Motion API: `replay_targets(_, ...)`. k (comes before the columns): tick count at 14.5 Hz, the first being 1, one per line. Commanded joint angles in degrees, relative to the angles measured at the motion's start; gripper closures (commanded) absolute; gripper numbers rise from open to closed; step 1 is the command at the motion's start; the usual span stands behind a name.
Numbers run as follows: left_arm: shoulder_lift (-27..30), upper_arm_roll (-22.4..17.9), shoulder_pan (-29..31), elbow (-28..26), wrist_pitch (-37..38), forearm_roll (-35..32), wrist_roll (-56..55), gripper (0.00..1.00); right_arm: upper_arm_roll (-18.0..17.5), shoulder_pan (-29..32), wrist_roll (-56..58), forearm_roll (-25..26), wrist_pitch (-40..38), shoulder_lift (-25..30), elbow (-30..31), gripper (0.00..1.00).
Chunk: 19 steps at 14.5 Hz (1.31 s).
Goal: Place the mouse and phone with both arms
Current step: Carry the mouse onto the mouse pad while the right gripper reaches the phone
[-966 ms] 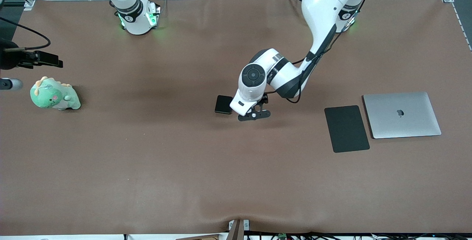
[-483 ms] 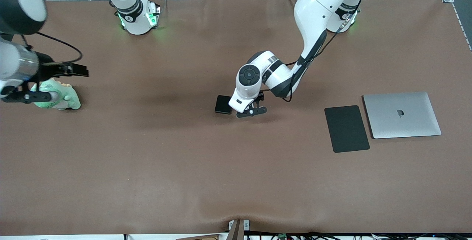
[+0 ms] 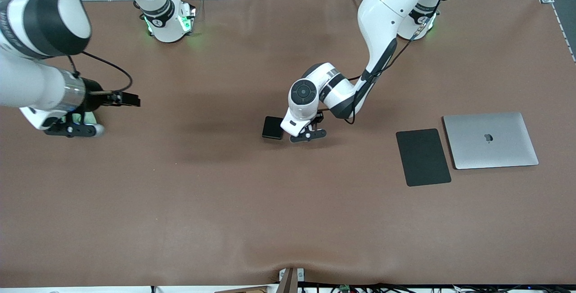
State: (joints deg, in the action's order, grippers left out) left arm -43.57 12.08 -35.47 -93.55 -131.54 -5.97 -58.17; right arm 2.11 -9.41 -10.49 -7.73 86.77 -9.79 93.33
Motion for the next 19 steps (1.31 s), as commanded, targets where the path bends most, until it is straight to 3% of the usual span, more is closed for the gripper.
replay_targets(1, 2.96, -0.57, 1.09, -0.32, 0.75, -2.11, 0.59, 0.94, 0.35, -2.71, -4.0, -2.97, 3.48, -0.66, 1.76, 0.0)
replay_targets(6, 11.83, -0.48, 11.71, -1.1, 10.59, -4.22, 12.8, 0.91, 0.35, -10.0, -12.54, -4.04, 10.42, -2.94, 4.14, 0.0)
replay_targets(10, 14.48, -0.48, 21.2, -4.96, 11.4, -6.76, 19.4, 0.88, 0.35, -15.01, -13.95, -4.13, 15.87, -6.11, 4.4, 0.0)
replay_targets(13, 14.84, -0.04, 27.97, -9.62, 8.25, -13.08, 23.18, 0.88, 0.35, -18.35, -16.04, -4.13, 18.86, -9.36, 4.4, 0.0)
replay_targets(16, 13.96, -0.04, 33.34, -14.72, -0.71, -13.71, 27.76, 0.88, 0.35, -21.78, -18.86, -4.13, 24.65, -13.13, 4.4, 0.0)
replay_targets(19, 12.29, 0.05, 36.61, -15.52, -3.88, -13.72, 30.92, 0.87, 0.35, -25.03, -23.42, -4.13, 29.4, -16.47, 4.4, 0.0)
